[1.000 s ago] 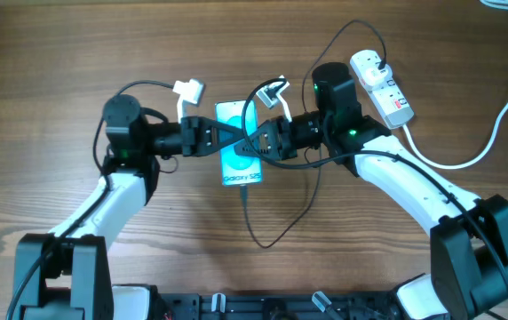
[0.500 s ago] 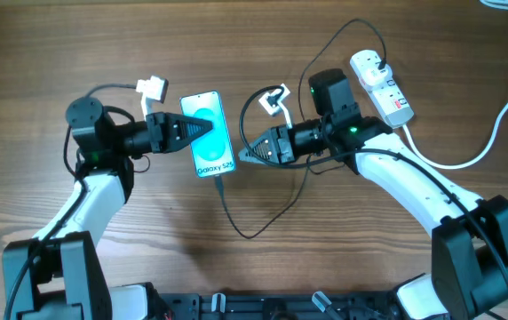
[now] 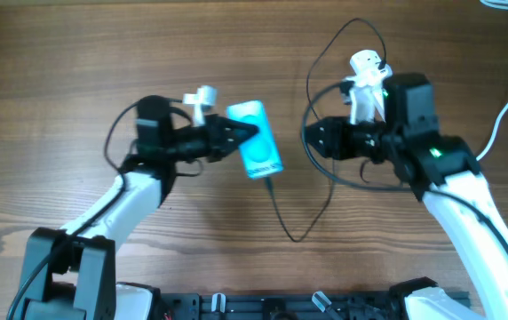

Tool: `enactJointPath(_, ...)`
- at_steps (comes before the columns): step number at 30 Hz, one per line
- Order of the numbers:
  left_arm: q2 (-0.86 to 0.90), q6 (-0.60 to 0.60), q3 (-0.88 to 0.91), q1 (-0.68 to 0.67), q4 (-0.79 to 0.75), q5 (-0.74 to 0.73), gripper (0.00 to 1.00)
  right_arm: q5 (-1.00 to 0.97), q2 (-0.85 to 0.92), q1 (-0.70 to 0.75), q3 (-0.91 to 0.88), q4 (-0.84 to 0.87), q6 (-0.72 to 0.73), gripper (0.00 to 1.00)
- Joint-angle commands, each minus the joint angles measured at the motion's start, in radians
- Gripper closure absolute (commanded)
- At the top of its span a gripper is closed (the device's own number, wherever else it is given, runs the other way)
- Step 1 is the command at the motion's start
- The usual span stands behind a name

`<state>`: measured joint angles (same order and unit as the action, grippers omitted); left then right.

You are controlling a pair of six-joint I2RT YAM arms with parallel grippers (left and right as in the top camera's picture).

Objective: Plug charger to phone and switch on socket

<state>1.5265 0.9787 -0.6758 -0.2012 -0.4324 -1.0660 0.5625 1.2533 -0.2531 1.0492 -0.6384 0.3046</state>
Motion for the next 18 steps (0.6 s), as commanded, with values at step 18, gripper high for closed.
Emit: enactJointPath(18, 0.358, -1.022, -0.446, 0.019, 0.975, 0.147, 0.96, -0.311, -0.146, 0.0, 0.009, -0.198, -0.013, 0.24)
